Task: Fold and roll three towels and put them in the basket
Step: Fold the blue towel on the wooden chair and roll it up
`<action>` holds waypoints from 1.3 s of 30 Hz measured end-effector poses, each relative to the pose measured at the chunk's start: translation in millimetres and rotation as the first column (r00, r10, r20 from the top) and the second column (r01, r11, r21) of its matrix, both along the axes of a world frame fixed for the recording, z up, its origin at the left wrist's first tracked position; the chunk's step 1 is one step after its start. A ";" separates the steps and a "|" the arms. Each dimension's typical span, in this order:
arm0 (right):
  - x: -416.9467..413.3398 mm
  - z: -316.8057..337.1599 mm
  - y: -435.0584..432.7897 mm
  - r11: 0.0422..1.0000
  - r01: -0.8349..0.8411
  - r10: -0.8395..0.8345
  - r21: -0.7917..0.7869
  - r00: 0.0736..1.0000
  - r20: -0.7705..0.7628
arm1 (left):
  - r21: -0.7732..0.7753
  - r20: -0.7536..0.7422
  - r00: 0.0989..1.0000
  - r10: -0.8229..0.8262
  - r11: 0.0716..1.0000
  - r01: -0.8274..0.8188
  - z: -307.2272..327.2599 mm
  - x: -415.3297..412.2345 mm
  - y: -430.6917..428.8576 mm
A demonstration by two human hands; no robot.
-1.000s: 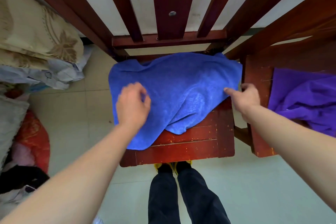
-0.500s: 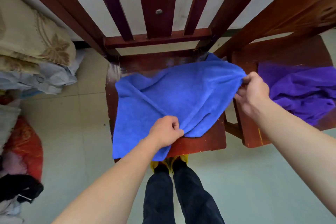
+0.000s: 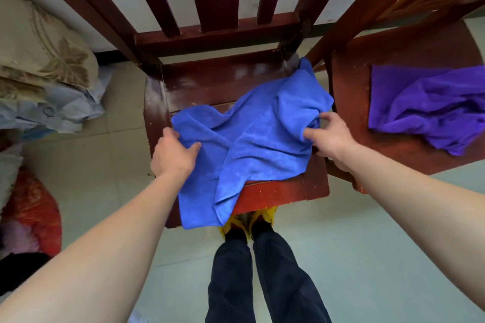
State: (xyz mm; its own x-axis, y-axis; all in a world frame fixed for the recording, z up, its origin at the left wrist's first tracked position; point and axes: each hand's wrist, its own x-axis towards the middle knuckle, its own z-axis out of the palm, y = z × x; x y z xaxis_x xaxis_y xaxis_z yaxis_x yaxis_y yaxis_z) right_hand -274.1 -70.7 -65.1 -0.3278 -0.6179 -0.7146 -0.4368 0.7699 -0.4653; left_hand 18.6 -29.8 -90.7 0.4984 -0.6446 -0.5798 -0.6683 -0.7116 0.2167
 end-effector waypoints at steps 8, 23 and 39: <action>27.0 -9.4 68.9 0.975 0.019 -0.032 0.223 0.998 0.051 | -0.209 -0.025 0.998 0.058 0.976 -0.062 14.9 4.2 -42.7; 24.2 -3.0 -26.0 0.721 -0.671 0.682 0.174 0.644 -0.345 | 0.398 -0.424 0.695 0.580 0.809 -0.432 9.6 -27.9 50.9; 68.2 -8.8 -7.5 0.795 -0.606 0.588 0.036 0.754 -0.294 | 0.084 -0.380 0.555 0.740 0.626 -0.776 -2.8 37.2 26.6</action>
